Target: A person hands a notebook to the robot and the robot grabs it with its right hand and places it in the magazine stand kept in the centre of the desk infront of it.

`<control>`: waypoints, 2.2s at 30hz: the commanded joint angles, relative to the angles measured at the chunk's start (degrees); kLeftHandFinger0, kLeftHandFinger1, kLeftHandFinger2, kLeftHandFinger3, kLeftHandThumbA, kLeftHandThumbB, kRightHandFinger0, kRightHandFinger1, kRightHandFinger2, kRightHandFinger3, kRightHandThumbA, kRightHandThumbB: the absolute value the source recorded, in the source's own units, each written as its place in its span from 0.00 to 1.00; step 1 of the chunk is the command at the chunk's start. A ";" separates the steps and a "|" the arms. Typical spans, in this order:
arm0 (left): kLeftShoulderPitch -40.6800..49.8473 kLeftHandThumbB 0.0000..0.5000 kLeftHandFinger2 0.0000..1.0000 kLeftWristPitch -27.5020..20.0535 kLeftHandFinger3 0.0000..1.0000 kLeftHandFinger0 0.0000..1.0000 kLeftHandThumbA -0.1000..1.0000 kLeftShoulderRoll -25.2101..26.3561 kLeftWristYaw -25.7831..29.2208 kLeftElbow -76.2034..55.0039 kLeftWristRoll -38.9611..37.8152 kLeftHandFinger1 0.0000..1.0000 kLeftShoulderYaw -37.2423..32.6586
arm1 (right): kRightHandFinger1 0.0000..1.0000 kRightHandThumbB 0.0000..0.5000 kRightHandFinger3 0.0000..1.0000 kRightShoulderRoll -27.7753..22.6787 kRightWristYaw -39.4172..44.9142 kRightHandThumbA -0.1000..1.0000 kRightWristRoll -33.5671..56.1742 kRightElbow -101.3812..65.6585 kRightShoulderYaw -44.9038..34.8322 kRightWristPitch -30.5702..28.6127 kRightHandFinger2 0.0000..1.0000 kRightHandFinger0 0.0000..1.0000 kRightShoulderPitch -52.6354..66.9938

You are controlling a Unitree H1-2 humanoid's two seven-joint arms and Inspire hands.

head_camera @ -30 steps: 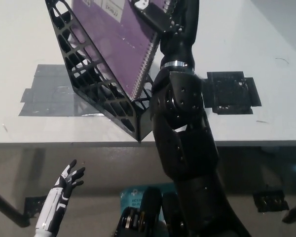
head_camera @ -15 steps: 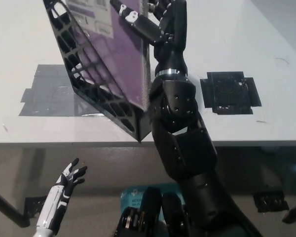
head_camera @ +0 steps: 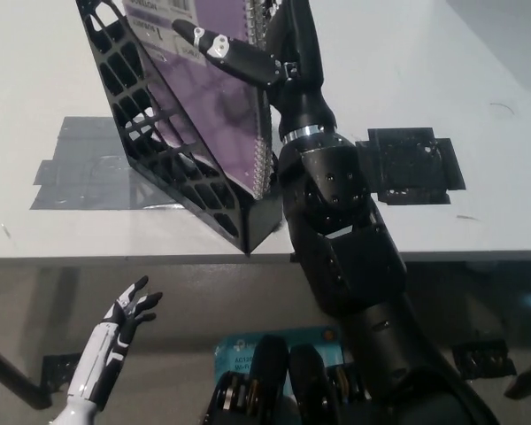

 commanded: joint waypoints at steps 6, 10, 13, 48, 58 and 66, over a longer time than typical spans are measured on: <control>-0.80 1.00 0.82 -1.40 0.95 0.87 1.00 1.11 -0.51 -1.72 1.01 0.86 -0.37 | 1.00 0.81 1.00 1.54 2.50 1.00 -0.27 -2.06 -0.63 -3.95 1.00 1.00 -4.18; -0.83 1.00 0.81 -1.10 0.95 0.88 1.00 1.10 -0.41 -1.93 1.28 0.85 -0.41 | 1.00 0.62 1.00 3.13 -4.13 0.83 -3.65 -1.69 -2.18 -2.14 1.00 1.00 -5.20; -0.95 1.00 0.79 -1.50 0.93 0.87 1.00 0.95 -0.49 -1.71 1.02 0.84 -0.37 | 0.87 0.51 1.00 4.40 -10.19 0.60 -7.55 -1.65 -3.20 2.31 0.98 0.77 -6.20; -1.96 1.00 0.73 -2.12 0.87 0.80 1.00 2.16 -0.50 -1.80 2.73 0.80 -1.50 | 0.18 0.17 0.66 6.74 -26.34 0.00 -15.40 8.24 -5.09 -4.25 0.60 0.00 -12.54; -1.80 1.00 0.73 -2.12 0.87 0.83 1.00 2.53 -1.06 -1.58 2.01 0.79 -2.15 | 0.21 0.06 0.77 8.88 -34.93 0.00 -20.56 -1.10 -4.06 -8.05 0.66 0.00 -11.78; -1.92 1.00 0.72 -2.12 0.87 0.83 1.00 2.44 -0.83 -1.63 1.74 0.79 -2.62 | 0.09 0.01 0.70 8.88 -35.94 0.00 -18.00 -2.52 -3.71 -12.09 0.56 0.00 -11.53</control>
